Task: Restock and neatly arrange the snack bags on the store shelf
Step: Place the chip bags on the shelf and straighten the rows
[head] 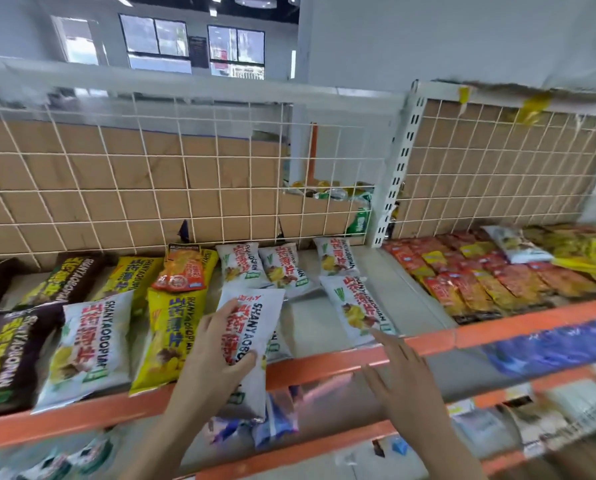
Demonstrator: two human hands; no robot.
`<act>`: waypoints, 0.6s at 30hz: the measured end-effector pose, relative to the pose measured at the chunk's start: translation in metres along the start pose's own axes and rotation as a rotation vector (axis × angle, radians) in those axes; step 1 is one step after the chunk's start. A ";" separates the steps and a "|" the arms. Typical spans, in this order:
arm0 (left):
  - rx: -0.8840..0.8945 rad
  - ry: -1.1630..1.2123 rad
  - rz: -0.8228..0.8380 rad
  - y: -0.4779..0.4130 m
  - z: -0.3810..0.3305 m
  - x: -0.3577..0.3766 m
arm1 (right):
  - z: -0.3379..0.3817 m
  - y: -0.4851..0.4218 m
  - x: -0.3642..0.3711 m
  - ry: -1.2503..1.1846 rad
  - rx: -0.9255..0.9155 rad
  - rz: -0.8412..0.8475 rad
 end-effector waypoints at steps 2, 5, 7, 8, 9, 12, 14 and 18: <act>-0.014 0.012 0.019 -0.008 -0.006 0.012 | -0.010 0.000 -0.003 -0.003 0.018 -0.031; -0.027 0.044 0.055 -0.026 -0.016 0.027 | -0.020 -0.004 -0.007 -0.022 0.036 -0.062; -0.041 0.077 0.090 -0.039 -0.021 0.037 | -0.024 -0.009 -0.010 -0.026 0.039 -0.076; -0.050 0.091 0.107 -0.046 -0.022 0.042 | -0.025 -0.012 -0.011 -0.035 0.045 -0.066; -0.065 0.101 0.121 -0.054 -0.024 0.048 | -0.025 -0.015 -0.012 -0.051 0.061 -0.049; -0.125 0.131 0.137 -0.078 -0.026 0.062 | -0.028 -0.027 -0.014 -0.017 0.077 -0.066; -0.162 0.160 0.144 -0.092 -0.030 0.070 | -0.031 -0.035 -0.015 0.017 0.085 -0.062; -0.152 0.154 0.159 -0.110 -0.032 0.088 | -0.029 -0.049 -0.014 0.020 0.086 -0.061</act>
Point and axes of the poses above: each hand's wrist, its own y-axis away from the middle knuckle, its own x-axis out of the palm, z = x × y, the point moved 2 cm from there along -y, towards the middle knuckle, and after that the axes turned 10 degrees about z, right-handed, at the moved point
